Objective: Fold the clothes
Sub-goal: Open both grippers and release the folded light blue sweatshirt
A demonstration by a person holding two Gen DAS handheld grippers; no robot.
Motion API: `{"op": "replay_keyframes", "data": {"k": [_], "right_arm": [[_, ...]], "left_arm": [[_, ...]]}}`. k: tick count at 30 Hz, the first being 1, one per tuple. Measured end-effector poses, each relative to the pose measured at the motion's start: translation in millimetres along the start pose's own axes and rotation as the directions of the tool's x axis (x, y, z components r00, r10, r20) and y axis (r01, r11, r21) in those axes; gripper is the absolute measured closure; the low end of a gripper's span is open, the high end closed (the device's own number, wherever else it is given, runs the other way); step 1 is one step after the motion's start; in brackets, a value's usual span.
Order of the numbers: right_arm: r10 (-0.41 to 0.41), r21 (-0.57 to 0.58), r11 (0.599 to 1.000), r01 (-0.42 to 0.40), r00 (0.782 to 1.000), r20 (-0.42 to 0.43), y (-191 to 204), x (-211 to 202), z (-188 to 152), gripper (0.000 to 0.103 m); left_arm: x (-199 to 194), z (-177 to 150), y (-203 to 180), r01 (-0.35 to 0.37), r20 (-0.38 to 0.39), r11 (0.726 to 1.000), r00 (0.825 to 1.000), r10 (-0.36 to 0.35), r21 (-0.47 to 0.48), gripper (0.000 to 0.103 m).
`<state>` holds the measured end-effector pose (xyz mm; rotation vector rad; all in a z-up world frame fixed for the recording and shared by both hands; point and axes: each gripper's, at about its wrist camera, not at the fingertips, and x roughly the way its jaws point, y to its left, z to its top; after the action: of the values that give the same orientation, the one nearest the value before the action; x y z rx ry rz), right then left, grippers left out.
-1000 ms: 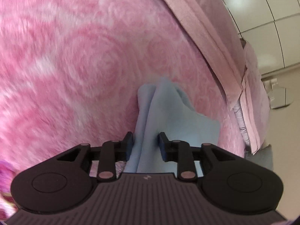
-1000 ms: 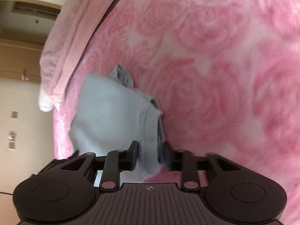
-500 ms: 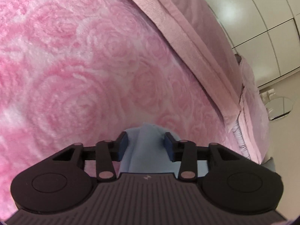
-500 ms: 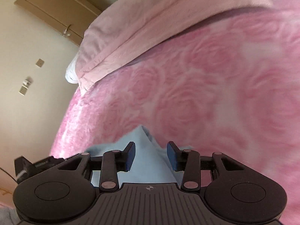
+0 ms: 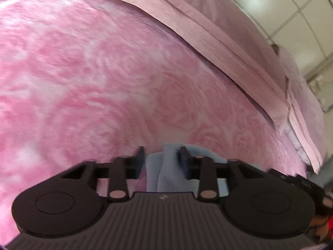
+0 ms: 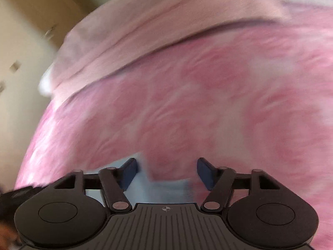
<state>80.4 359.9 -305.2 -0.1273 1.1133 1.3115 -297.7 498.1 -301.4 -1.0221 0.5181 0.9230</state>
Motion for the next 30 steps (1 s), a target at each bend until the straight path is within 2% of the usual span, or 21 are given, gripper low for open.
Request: {"op": "replay_keyframes", "data": {"k": [3,5,7,8,9,11,14,16,19,21,25,27,30], "right_arm": [[-0.049,-0.026,0.998,0.05,0.998,0.025,1.2,-42.4,-6.9,0.037],[-0.047,-0.082,0.996,0.047,0.999,0.004,10.6,-63.0,-23.8,0.037],[-0.042,-0.144,0.989,0.038,0.999,-0.024,23.4,-77.6,-42.9,0.05],[-0.039,-0.179,0.983,0.03,0.998,-0.044,30.7,-74.5,-51.5,0.065],[-0.037,-0.213,0.977,0.024,0.998,-0.057,36.7,-68.9,-58.3,0.07],[-0.041,-0.282,0.959,0.024,0.998,-0.052,42.2,-45.6,-63.7,0.076],[-0.045,-0.369,0.929,0.026,0.998,-0.044,49.0,-14.0,-70.3,0.077],[-0.05,-0.34,0.94,0.034,0.998,-0.04,45.5,-13.4,-64.9,0.078],[-0.07,-0.294,0.954,0.058,0.997,-0.033,41.0,-15.3,-57.4,0.078],[-0.148,-0.251,0.958,0.138,0.989,-0.024,43.1,-34.8,-56.6,0.078],[-0.158,-0.205,0.967,0.151,0.987,-0.014,57.9,-77.2,-75.3,0.078],[-0.174,-0.228,0.96,0.161,0.984,-0.038,67.5,-81.9,-94.6,0.078],[-0.278,-0.268,0.933,0.239,0.953,-0.121,66.7,-58.7,-126.2,0.078]], "left_arm": [[-31.7,-8.9,-22.0,0.014,-0.02,0.998,1.0,-0.012,0.068,0.075],[-33.6,-23.6,-37.2,0.058,-0.055,0.991,0.997,-0.051,0.124,0.082],[-33.2,-37.8,-51.6,0.098,-0.09,0.979,0.992,-0.083,0.179,0.085],[-22.6,-42.8,-55.5,0.095,-0.097,0.973,0.992,-0.076,0.211,0.087],[-11.9,-47.3,-58.9,0.091,-0.098,0.966,0.993,-0.069,0.243,0.09],[10.2,-49.9,-61.4,0.067,-0.06,0.95,0.997,-0.051,0.306,0.09],[35.7,-41.2,-58.0,0.036,-0.044,0.936,0.999,-0.022,0.349,0.1],[34.5,-34.6,-51.0,0.056,-0.052,0.948,0.998,-0.042,0.313,0.1],[9.2,-36.2,-49.6,0.018,-0.039,0.945,0.999,-0.005,0.327,0.1],[-17.9,-40.8,-49.1,0.029,-0.051,0.95,0.999,-0.014,0.311,0.097],[-58.8,-69.3,-53.7,0.049,-0.095,0.939,0.995,-0.018,0.341,0.097],[-60.5,-86.2,-49.7,0.038,-0.112,0.934,0.994,0.003,0.356,0.095],[-50.4,-108.0,-38.2,0.001,-0.13,0.93,0.99,0.05,0.368,0.098]]}}
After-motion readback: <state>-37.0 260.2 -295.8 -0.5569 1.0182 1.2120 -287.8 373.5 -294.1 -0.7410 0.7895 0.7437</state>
